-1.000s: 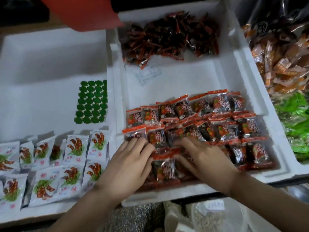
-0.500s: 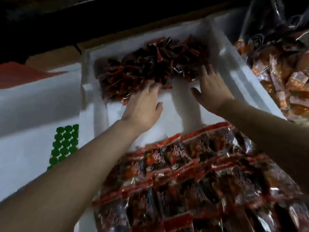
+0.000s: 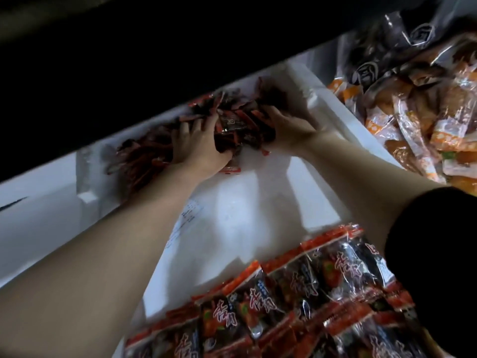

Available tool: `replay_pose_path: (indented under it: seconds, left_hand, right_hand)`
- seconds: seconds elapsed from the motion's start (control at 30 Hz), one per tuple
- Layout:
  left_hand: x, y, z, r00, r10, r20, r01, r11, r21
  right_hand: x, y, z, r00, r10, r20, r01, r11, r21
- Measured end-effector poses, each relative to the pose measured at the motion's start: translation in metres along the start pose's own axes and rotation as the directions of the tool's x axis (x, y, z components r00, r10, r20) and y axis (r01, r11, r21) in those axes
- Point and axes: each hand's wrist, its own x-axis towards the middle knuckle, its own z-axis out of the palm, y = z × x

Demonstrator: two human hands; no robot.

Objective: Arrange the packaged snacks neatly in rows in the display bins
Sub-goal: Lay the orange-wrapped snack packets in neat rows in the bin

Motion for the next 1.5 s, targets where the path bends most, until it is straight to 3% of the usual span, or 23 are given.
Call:
replay_pose_path:
  seconds: [0.2,0.47,0.63,0.73,0.83,0.93,1.07,1.2,1.37,1.5]
  left_hand:
    - [-0.016,-0.004,-0.001,0.999,0.027,0.046,-0.027,1.0,-0.006]
    - [-0.079,0.001,-0.003,0.994,-0.012,0.111,0.014,1.0,-0.021]
    - [-0.138,-0.008,-0.003,0.956,0.086,0.28,-0.065,0.994,-0.084]
    - [-0.149,-0.021,-0.008,0.984,0.135,0.118,-0.111,0.975,-0.193]
    - [-0.136,-0.031,-0.016,0.991,0.094,-0.098,-0.117,0.957,-0.266]
    - [-0.114,-0.04,-0.015,0.975,0.043,-0.219,-0.08,0.983,-0.163]
    - [-0.081,-0.061,-0.008,0.984,-0.128,-0.124,0.117,0.989,-0.09]
    - [-0.062,-0.085,0.005,0.965,-0.253,0.061,0.261,0.941,-0.217]
    - [-0.069,-0.089,0.012,0.965,-0.229,0.131,0.243,0.964,-0.104]
    - [-0.088,-0.07,0.005,0.964,-0.181,0.196,0.208,0.97,-0.128]
  right_hand:
    - [-0.024,-0.003,-0.007,0.996,0.014,0.093,-0.011,1.0,-0.026]
    - [-0.076,0.005,0.004,0.984,-0.08,0.158,0.084,0.996,-0.024]
    - [-0.108,0.006,-0.002,0.929,-0.131,0.346,0.15,0.988,-0.027]
    - [-0.115,-0.002,-0.015,0.915,-0.137,0.38,0.164,0.986,-0.039]
    - [-0.103,-0.012,-0.015,0.975,-0.174,0.137,0.185,0.98,-0.072]
    - [-0.082,-0.029,0.005,0.965,-0.259,0.038,0.261,0.959,-0.11]
    - [-0.049,-0.054,0.033,0.968,-0.213,0.129,0.233,0.958,-0.167]
    - [-0.022,-0.059,0.057,0.968,-0.172,0.183,0.212,0.951,-0.225]
    - [-0.018,-0.065,0.058,0.964,-0.169,0.205,0.222,0.936,-0.272]
    - [-0.036,-0.072,0.055,0.94,-0.226,0.254,0.296,0.912,-0.284]
